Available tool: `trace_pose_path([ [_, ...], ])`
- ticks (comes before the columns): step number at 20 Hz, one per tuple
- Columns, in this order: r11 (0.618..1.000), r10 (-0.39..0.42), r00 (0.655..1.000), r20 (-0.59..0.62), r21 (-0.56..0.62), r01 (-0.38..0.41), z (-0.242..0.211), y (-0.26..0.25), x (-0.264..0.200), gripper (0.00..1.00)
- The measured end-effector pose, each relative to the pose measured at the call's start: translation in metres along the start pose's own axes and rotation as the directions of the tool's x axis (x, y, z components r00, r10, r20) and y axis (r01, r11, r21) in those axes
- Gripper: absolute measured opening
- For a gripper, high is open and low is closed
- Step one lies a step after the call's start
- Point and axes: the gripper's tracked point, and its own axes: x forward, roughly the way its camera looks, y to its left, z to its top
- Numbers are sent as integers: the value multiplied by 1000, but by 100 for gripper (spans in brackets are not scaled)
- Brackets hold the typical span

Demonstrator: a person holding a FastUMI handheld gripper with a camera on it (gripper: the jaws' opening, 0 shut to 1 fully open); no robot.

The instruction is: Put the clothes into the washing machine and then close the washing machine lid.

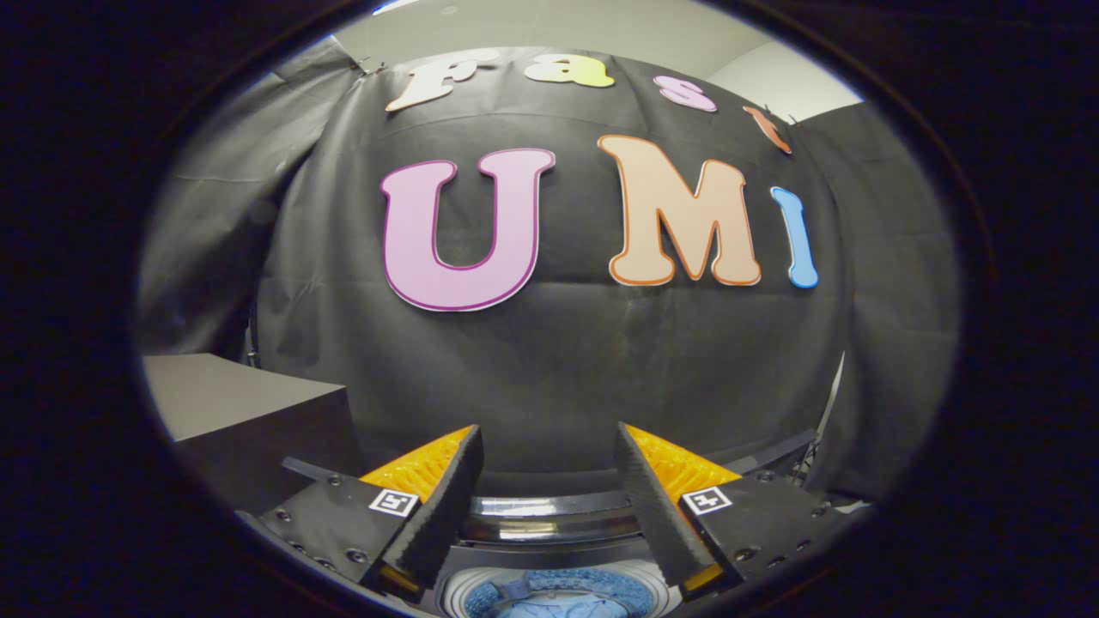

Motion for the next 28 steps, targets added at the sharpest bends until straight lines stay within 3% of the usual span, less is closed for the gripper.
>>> trace_pose_path([
  [11,999,40,998,-49,4,-40,-38,9,-41,95],
  [22,999,27,996,-90,42,-24,-25,1,-82,96],
  [28,995,100,978,-181,34,-95,-30,9,-114,96],
])
